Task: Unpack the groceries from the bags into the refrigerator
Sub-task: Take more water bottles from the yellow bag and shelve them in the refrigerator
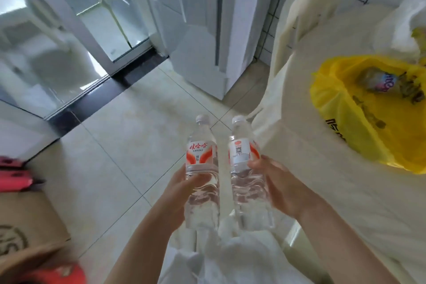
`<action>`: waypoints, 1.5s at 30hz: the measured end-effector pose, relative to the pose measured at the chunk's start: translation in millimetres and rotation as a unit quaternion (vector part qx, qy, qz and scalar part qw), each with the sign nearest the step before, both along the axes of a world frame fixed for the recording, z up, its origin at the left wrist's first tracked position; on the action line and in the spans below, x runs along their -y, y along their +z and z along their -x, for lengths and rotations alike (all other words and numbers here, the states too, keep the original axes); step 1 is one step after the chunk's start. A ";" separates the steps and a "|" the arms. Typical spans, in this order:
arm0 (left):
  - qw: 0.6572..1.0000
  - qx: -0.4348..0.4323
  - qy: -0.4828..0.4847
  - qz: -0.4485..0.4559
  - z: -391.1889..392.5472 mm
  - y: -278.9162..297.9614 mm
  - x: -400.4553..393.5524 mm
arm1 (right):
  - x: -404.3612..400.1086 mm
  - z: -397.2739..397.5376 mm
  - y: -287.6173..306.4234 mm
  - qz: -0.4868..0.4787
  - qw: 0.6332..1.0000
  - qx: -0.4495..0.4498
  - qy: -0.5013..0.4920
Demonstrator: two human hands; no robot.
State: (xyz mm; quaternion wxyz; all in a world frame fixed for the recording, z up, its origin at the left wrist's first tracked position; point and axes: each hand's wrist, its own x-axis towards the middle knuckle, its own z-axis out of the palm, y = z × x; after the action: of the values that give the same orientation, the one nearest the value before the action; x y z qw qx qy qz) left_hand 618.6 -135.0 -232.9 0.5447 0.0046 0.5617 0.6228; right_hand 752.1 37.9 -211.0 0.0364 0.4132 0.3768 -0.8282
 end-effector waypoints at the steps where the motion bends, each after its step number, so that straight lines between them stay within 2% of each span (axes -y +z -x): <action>1: 1.000 -0.001 0.015 0.005 9.0 -0.7 13.7 | 10.9 15.2 -0.9 0.000 1.000 -0.002 0.021; 7: 0.996 -0.011 0.081 0.044 73.5 -0.7 101.2 | 87.1 107.7 -6.2 -0.003 0.995 -0.007 0.104; 12: 0.992 -0.032 0.098 0.069 138.5 -6.4 167.0 | 143.8 177.5 -16.8 -0.027 0.985 -0.019 0.167; 20: 0.991 -0.047 0.097 0.076 221.4 -11.7 192.2 | 176.2 257.1 -19.9 -0.076 0.983 -0.023 0.164; 27: 0.993 -0.059 0.072 0.075 304.9 -12.9 151.2 | 142.7 336.9 -13.1 -0.125 0.980 -0.036 0.153; 36: 0.991 -0.082 0.082 0.061 431.8 16.5 60.5 | 59.4 481.3 -0.8 -0.152 0.974 -0.074 0.153; 42: 0.991 -0.079 0.079 0.068 506.1 18.6 11.5 | 12.6 553.3 7.6 -0.201 0.971 -0.062 0.110; 45: 0.992 -0.095 0.045 0.070 543.1 19.3 -14.0 | -7.8 581.6 6.2 -0.198 0.975 -0.046 0.092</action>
State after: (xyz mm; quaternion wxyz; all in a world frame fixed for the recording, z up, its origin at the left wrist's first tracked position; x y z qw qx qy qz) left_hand 75.6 -121.0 -213.6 0.4597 0.0006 0.6524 0.6025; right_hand 170.5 45.6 -204.8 0.0128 0.3371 0.5709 -0.7485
